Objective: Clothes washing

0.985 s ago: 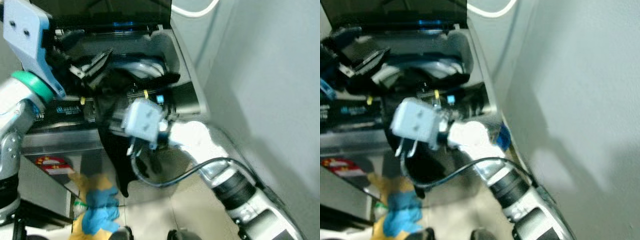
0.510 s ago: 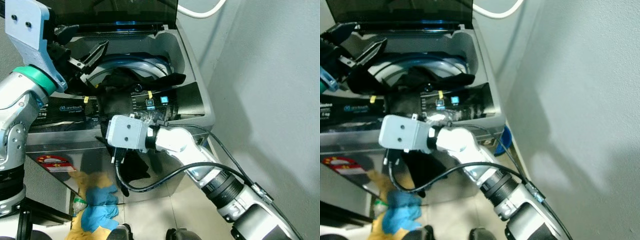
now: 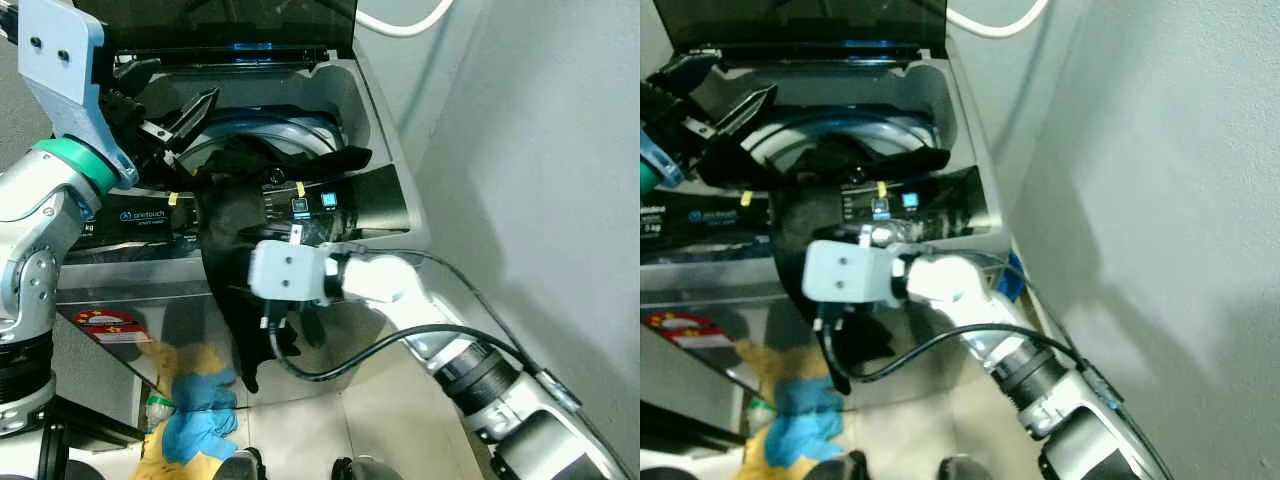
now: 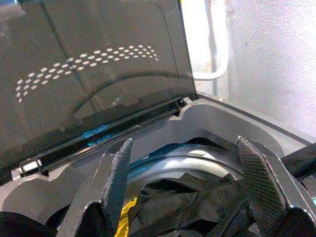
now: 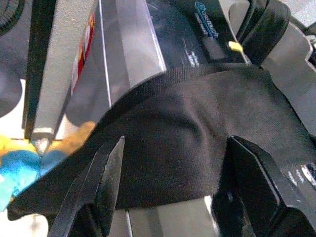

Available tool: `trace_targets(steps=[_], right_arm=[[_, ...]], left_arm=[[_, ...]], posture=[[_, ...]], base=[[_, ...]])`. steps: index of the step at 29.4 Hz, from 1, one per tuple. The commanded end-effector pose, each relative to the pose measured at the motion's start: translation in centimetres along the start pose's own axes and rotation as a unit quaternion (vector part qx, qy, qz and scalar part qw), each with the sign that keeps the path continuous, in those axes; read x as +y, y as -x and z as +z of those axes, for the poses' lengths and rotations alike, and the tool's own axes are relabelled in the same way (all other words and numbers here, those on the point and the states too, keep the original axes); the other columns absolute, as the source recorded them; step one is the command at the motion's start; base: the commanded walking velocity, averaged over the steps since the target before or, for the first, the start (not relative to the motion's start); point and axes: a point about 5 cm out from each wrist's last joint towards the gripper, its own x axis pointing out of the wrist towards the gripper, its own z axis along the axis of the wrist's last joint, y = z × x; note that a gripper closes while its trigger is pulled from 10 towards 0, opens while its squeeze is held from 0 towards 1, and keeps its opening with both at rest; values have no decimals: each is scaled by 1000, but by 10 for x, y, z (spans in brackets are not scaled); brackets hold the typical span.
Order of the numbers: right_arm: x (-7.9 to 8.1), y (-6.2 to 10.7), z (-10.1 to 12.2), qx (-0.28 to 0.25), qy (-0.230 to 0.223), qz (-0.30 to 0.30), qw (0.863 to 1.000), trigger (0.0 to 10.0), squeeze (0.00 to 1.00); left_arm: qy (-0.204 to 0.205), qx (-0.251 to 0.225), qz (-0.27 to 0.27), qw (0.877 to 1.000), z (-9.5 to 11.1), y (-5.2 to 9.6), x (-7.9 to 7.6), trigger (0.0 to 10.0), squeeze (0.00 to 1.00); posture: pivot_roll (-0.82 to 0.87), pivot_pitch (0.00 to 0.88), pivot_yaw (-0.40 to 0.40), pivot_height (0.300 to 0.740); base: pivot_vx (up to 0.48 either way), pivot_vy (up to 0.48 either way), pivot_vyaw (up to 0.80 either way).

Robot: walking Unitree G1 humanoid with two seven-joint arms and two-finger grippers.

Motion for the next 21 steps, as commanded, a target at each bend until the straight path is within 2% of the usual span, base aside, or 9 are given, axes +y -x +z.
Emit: trace_targets(steps=[1, 4, 7, 8, 9, 10, 12, 13, 21], right_arm=[[6, 1, -10, 21, -6, 6, 1000, 10000, 0], [6, 2, -14, 30, -6, -2, 1000, 10000, 0], [1, 1, -15, 36, -3, -36, 999, 9725, 0], [-1, 1, -14, 35, -3, -48, 998, 4706, 0], [-1, 1, -14, 35, -3, -48, 998, 4706, 0], [-3, 2, -14, 34, -2, -57, 998, 2118, 0], [-3, 2, -14, 34, -2, -57, 998, 2118, 0], [-5, 2, -13, 31, 0, -65, 997, 0, 0], [-9, 3, -7, 4, -8, -76, 997, 0, 0]], left_arm=[[-2, -2, -4, 1000, 0, -1, -1, 10000, 0], [0, -3, -5, 1000, 0, -3, -1, 10000, 0], [5, -2, -4, 1000, -2, -4, -2, 10000, 0], [7, -1, -4, 1000, -2, -4, -2, 10000, 0], [7, -1, -4, 1000, -2, -4, -2, 10000, 0], [8, -1, -3, 1000, -3, -4, -3, 10000, 0], [8, -1, -3, 1000, -3, -4, -3, 10000, 0], [9, -1, -3, 1000, -3, -4, -4, 10000, 0], [11, 0, -1, 1000, -3, -1, -4, 10000, 0]], posture=[[91, 64, 48, 740], [91, 64, 48, 740], [81, 74, 49, 740], [80, 80, 45, 740], [80, 80, 45, 740], [84, 80, 44, 740], [84, 80, 44, 740], [90, 81, 43, 740], [88, 87, 41, 740]], base=[[0, 0, 0], [0, 0, 0], [0, 0, 0], [0, 0, 0], [0, 0, 0], [0, 0, 0], [0, 0, 0], [0, 0, 0], [0, 0, 0]])
